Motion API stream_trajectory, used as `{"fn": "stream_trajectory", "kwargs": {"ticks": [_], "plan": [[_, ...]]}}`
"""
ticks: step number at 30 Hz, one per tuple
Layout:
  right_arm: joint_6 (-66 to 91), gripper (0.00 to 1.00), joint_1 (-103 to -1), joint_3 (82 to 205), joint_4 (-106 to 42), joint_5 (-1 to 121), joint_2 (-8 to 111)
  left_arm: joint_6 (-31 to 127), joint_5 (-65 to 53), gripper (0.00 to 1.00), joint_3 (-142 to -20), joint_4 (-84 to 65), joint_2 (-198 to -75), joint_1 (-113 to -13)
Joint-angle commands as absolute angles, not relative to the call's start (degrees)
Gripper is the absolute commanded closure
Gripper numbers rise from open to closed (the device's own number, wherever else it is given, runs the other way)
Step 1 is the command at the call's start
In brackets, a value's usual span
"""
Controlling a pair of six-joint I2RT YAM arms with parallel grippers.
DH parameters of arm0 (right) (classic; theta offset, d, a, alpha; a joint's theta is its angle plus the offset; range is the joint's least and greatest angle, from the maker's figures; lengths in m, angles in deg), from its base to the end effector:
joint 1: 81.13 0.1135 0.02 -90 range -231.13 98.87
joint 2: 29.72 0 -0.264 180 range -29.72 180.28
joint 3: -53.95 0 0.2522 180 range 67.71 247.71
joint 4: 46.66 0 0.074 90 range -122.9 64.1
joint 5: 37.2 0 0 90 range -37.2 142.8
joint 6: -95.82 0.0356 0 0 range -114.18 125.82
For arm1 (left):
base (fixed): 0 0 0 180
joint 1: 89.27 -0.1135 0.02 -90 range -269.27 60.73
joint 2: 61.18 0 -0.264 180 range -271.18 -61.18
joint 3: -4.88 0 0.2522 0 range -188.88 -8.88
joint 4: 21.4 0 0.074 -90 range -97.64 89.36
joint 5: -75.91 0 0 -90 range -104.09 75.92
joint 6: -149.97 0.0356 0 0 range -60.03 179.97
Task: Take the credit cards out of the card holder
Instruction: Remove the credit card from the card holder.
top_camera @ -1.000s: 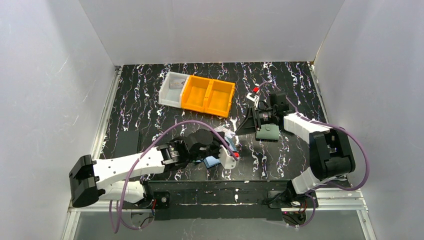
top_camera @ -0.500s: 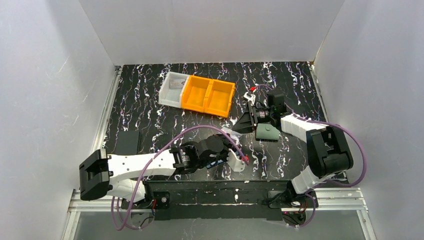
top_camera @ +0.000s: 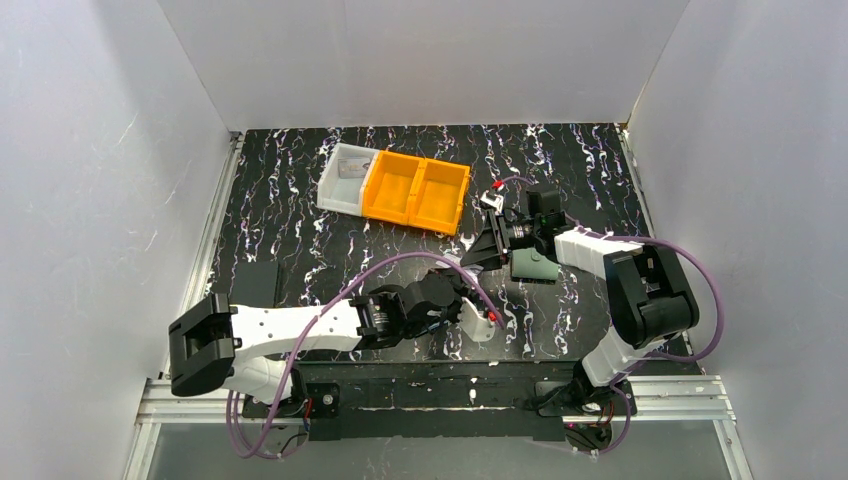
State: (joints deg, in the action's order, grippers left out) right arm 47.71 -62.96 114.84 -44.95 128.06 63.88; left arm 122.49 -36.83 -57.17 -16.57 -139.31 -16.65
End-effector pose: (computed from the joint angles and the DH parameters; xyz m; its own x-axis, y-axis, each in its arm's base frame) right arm 0.2907 0.1317 0.1937 -0.9589 -0.1359 -0.2491 -0.2647 0.1125 0.9577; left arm 0.1051 -0.2897 0.2639 0.6360 0.7073 -0.3087 0.4510 -0.0160 0.8924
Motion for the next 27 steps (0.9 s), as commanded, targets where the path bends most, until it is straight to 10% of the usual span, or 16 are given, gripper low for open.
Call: {"fn": "stream_trajectory", "kwargs": {"ticks": [1,11,23,27], "plan": [[48.1,0.48,-62.85,116.22,-46.0,129.62,64.59,121.73,-37.9,1.0,-56.21,-17.65,-139.32,-16.23],[47.48,0.97,-62.85,116.65,-46.04,130.04,66.25,115.14,-40.3,0.82,-55.55,-17.49,-141.69,-16.24],[42.06,0.99,-63.47,117.56,-43.24,129.27,66.77,89.59,-42.7,0.07,-54.08,-15.47,-136.4,-16.23],[29.9,0.99,-64.19,121.51,-30.16,129.96,68.1,68.54,-40.3,0.02,-55.11,-8.66,-128.24,-16.53]]}}
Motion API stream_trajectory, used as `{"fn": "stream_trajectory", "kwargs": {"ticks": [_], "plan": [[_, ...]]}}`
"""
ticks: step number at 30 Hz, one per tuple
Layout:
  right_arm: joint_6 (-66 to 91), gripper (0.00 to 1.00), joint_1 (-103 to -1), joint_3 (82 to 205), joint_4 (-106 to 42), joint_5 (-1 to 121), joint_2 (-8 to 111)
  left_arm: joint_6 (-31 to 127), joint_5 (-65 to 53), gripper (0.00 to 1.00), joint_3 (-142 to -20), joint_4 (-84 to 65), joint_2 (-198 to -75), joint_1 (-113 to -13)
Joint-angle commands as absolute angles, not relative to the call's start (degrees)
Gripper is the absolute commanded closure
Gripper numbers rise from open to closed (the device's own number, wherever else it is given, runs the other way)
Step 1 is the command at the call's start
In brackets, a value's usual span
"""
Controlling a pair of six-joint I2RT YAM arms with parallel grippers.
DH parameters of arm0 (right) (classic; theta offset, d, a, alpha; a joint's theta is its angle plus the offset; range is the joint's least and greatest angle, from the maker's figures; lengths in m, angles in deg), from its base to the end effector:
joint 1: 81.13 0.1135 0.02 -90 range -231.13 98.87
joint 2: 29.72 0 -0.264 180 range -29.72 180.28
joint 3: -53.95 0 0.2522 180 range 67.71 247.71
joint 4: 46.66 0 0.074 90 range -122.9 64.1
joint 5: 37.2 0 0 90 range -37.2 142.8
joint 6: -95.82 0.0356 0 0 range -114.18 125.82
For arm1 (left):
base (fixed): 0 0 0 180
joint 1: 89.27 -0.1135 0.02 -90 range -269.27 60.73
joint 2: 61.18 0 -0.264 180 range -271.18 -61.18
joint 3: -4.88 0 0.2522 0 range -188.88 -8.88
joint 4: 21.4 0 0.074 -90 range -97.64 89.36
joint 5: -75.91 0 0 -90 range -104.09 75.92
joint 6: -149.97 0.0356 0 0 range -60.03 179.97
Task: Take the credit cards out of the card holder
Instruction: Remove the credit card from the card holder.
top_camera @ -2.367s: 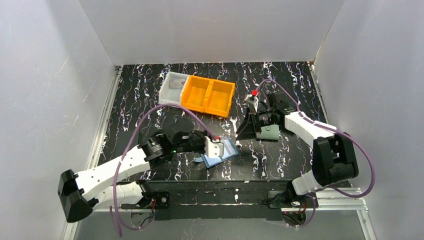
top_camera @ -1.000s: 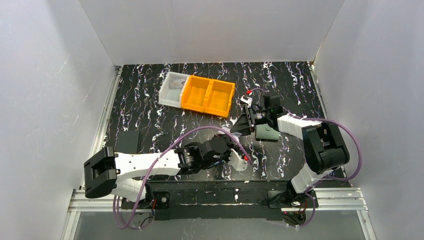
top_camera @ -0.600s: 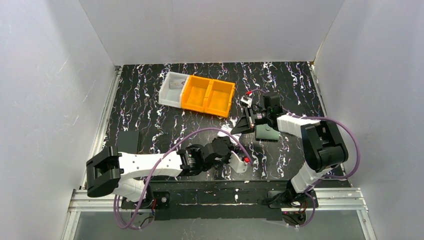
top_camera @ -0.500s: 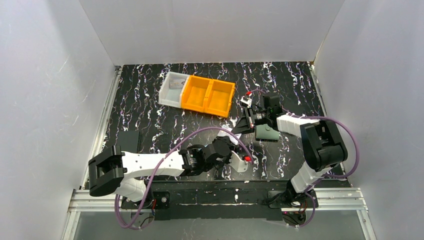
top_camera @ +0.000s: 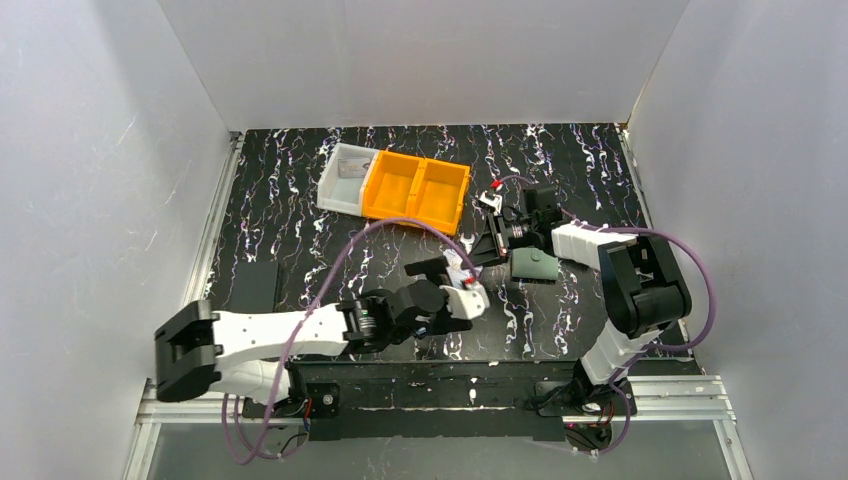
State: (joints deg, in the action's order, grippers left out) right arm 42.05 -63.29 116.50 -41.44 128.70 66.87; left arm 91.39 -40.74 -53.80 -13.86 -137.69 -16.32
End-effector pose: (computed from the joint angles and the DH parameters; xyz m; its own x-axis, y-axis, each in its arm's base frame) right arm 0.2972 0.1319 0.1823 -0.9525 -0.1553 -0.2618 -0.2808 0.1161 0.9527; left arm 0.1015 -0.2765 0.2477 0.2763 0.6882 -0.6709 0.6933 0.3407 0.6350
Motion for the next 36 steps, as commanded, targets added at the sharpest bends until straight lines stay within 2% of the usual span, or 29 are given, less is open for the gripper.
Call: {"fn": "stream_trajectory", "kwargs": {"ticks": [1,4,7,12,16,27,32,36], "plan": [[26.98,0.99,-64.25,122.24,-27.65,130.3,68.38,63.75,-38.74,0.02,-55.6,-6.28,-126.93,-16.7],[22.38,0.99,-64.58,122.84,-25.29,130.53,68.7,49.95,-35.9,0.02,-56.07,-1.65,-123.7,-17.17],[20.07,0.99,-65.22,122.74,-24.61,130.48,68.48,37.74,-34.52,0.02,-51.41,-5.88,-119.58,-17.62],[15.21,0.99,-66.59,122.24,-22.6,131.08,66.97,16.32,-35.9,0.02,-37.96,-23.24,-112.02,-20.01],[12.01,0.99,-67.1,121.53,-22.57,133.19,65.96,5.68,-33.66,0.02,-26.18,-43.77,-111.83,-23.26],[7.93,0.99,-67.86,120.97,-21.96,137.64,65.46,5.07,-31.9,0.02,-28.63,-55.02,-125.97,-25.71],[6.98,0.99,-67.86,120.83,-21.39,137.79,64.4,5.01,-24.12,0.02,-29.9,-62.48,-132.78,-30.75],[6.03,0.99,-67.86,120.57,-21.22,136.98,62.99,6.48,-14.76,0.06,-30.5,-64.15,-134.21,-36.23]]}}
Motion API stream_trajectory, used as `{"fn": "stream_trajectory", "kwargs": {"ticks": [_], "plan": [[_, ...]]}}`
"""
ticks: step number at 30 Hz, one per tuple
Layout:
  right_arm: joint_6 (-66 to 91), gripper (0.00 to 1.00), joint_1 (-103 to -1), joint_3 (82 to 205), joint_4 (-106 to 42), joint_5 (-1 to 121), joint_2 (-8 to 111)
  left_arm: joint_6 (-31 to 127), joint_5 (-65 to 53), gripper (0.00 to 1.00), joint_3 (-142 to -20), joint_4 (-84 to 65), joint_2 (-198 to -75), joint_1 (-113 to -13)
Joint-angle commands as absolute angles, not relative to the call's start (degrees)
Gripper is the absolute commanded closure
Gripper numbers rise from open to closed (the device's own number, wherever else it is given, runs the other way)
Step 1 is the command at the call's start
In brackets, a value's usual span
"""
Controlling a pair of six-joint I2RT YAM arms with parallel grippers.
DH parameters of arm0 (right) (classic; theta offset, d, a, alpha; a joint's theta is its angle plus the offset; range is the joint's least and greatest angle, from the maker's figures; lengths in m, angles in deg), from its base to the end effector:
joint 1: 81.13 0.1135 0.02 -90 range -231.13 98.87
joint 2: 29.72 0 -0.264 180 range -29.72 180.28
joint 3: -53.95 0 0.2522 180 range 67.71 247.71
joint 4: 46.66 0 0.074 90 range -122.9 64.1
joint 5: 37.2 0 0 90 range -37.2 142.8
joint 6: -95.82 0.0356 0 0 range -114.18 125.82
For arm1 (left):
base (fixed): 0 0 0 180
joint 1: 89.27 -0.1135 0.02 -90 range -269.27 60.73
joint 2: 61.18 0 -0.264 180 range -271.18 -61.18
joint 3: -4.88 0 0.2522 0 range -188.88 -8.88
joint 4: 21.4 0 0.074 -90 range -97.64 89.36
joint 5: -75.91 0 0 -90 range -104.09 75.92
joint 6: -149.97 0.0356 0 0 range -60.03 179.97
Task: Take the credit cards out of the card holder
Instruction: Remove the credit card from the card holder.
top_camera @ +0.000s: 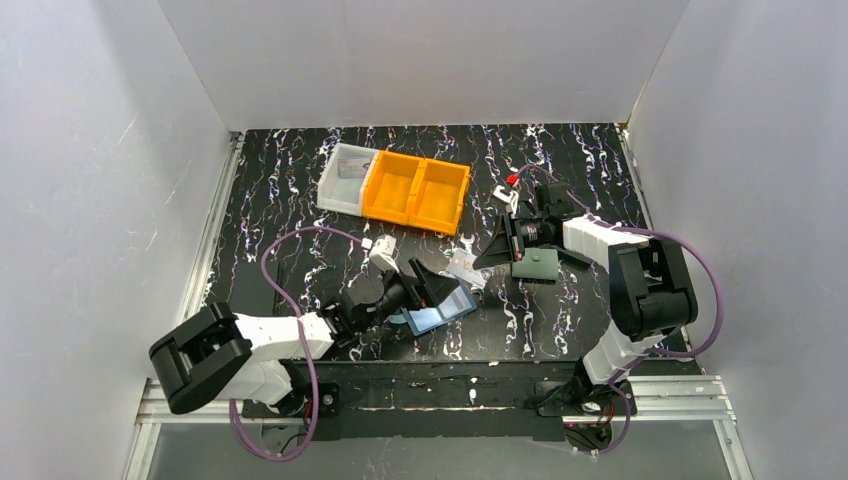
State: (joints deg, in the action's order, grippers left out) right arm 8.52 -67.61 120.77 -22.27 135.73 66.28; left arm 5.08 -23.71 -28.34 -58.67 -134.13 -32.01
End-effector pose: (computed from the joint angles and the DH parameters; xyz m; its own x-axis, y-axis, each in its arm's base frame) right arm 0.2974 0.1078 0.1900 -0.8098 -0.1887 -0.5556 -0.5642 -0.0092 0.8256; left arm 0.1378 -0.2033 0.2000 -0.6179 -0.5303 -0.5805 0.4061 0.4170 -0.8132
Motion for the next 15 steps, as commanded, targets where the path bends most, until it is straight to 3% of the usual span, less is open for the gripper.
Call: {"fn": "stream_trajectory", "kwargs": {"ticks": [1,8,15], "plan": [[6.0,0.99,-67.86,120.47,-21.21,136.5,62.47,7.59,-11.66,0.06,-30.58,-63.96,-133.77,-37.49],[3.54,0.99,-67.86,120.0,-20.71,134.25,60.12,15.39,3.72,0.06,-36.18,-47.84,-129.31,-43.74],[-0.35,0.99,-67.7,119.99,-18.11,132.37,58.19,32.65,7.27,0.07,-49.92,-24.14,-130.23,-44.21]]}}
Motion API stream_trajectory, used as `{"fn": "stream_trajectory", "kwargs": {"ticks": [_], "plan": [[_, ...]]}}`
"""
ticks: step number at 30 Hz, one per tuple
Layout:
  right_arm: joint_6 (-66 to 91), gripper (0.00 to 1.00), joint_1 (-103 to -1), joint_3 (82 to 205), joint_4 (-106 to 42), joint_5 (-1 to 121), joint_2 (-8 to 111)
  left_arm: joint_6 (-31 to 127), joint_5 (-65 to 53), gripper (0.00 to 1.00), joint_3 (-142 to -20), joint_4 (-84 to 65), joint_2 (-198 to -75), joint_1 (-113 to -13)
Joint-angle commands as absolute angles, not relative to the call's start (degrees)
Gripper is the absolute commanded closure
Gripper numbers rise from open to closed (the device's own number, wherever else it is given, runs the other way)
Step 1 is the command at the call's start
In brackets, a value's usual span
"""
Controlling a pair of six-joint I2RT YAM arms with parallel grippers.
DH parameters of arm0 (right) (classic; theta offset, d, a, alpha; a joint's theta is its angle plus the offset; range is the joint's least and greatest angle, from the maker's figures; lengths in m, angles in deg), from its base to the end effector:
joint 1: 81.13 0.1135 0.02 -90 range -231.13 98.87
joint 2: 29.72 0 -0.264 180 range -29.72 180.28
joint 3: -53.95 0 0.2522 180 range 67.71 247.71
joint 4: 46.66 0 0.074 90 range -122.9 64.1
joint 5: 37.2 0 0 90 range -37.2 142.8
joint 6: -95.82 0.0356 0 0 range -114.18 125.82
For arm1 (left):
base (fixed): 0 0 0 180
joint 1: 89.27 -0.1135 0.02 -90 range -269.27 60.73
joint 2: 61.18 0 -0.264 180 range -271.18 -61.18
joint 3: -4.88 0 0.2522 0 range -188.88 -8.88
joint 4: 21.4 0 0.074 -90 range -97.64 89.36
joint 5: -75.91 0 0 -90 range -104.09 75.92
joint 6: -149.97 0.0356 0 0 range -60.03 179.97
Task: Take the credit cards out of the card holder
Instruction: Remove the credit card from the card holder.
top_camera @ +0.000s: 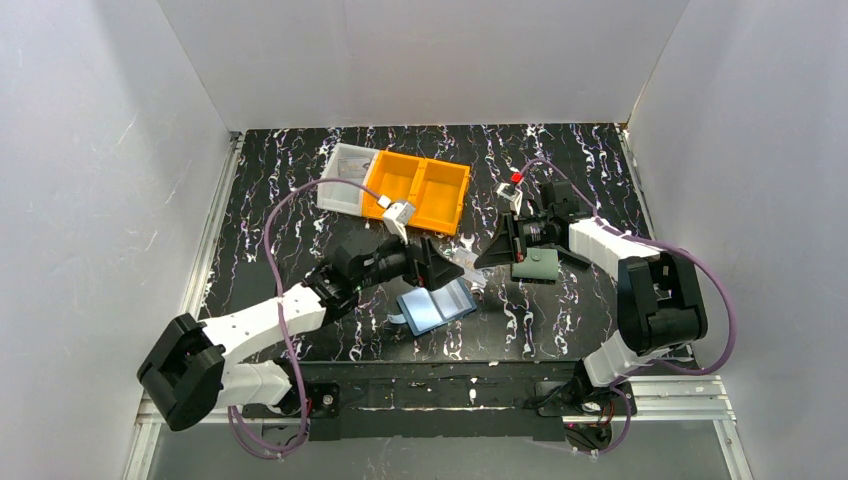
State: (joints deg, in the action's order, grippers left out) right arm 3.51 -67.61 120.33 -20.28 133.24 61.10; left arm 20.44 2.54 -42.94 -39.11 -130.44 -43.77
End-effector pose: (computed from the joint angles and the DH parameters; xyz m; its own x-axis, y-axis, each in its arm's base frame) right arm 0.2872 0.1052 0.2112 -0.7271 -0.1817 -0.6621 -0.6744 0.0085 0.7383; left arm 0.1814 -0.1991 0.2612 -0.5976 -0.2620 -0.7578 0.6525 0.3904 -0.6495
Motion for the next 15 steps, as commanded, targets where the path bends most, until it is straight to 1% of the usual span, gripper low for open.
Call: {"fn": "stream_trajectory", "kwargs": {"ticks": [1,6,11,15], "plan": [[-0.97,0.99,-67.64,120.08,-17.67,132.39,58.11,34.86,7.72,0.08,-51.45,-21.49,-130.92,-44.25],[-5.31,0.99,-67.34,120.98,-13.48,132.28,58.08,39.41,11.66,0.17,-57.83,-14.84,-135.95,-45.46],[-7.22,0.99,-67.16,121.49,-11.57,132.15,58.08,40.95,17.29,0.31,-62.56,-11.18,-140.78,-47.31],[-8.01,0.99,-67.07,121.67,-10.73,132.08,58.17,40.99,21.48,0.38,-64.94,-10.95,-143.92,-47.7]]}}
